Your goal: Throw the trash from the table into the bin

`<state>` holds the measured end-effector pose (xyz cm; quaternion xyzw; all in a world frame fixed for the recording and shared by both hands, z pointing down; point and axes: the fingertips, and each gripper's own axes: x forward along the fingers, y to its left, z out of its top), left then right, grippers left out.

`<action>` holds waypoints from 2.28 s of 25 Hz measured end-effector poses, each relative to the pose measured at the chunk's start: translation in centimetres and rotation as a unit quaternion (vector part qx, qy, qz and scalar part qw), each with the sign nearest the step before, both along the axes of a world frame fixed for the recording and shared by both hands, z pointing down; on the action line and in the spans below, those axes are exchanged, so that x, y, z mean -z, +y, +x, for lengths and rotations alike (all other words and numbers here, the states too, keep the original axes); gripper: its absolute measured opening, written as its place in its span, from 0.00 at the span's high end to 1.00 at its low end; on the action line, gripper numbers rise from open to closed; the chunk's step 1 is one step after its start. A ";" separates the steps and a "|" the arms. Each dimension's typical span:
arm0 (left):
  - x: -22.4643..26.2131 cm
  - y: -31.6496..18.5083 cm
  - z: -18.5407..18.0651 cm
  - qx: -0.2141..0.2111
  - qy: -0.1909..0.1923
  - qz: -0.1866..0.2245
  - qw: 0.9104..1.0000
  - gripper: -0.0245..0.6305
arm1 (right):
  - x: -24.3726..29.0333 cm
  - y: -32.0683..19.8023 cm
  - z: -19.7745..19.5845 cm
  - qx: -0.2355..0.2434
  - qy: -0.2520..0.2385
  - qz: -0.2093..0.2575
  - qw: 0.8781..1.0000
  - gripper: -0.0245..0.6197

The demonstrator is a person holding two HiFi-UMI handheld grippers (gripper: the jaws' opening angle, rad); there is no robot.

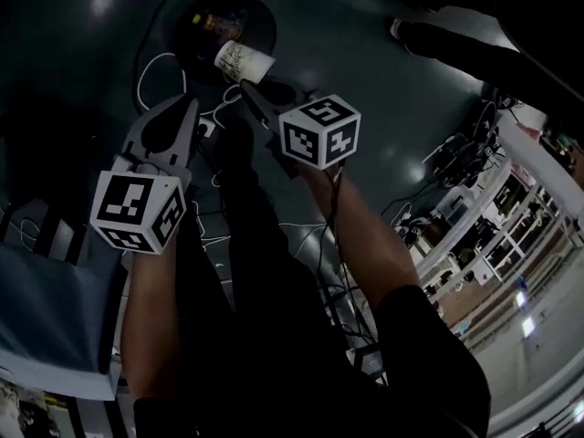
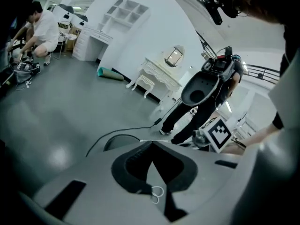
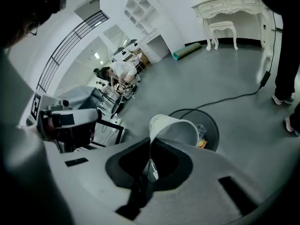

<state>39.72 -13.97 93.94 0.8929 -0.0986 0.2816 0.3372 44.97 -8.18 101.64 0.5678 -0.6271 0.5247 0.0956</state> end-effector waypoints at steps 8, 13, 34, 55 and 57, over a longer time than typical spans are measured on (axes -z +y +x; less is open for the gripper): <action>-2.8 0.9 -1.0 0.020 -0.007 -0.014 1.000 0.94 | -5.2 1.7 -1.0 0.015 0.044 -0.053 0.998 0.94; -4.0 1.1 -1.8 0.028 -0.005 -0.017 0.999 0.94 | -6.3 1.3 -1.8 0.014 0.062 -0.056 0.996 0.64; 18.3 6.1 -3.0 0.053 0.042 0.030 0.997 0.94 | 22.5 6.4 -5.0 0.078 0.015 0.074 0.994 0.96; 42.2 10.7 -13.4 0.152 0.056 0.126 0.979 0.94 | 43.8 8.5 -8.3 0.137 0.024 0.179 0.974 0.96; 43.7 10.8 -15.8 0.159 0.058 0.139 0.976 0.94 | 45.0 7.9 -10.4 0.150 0.023 0.188 0.970 0.96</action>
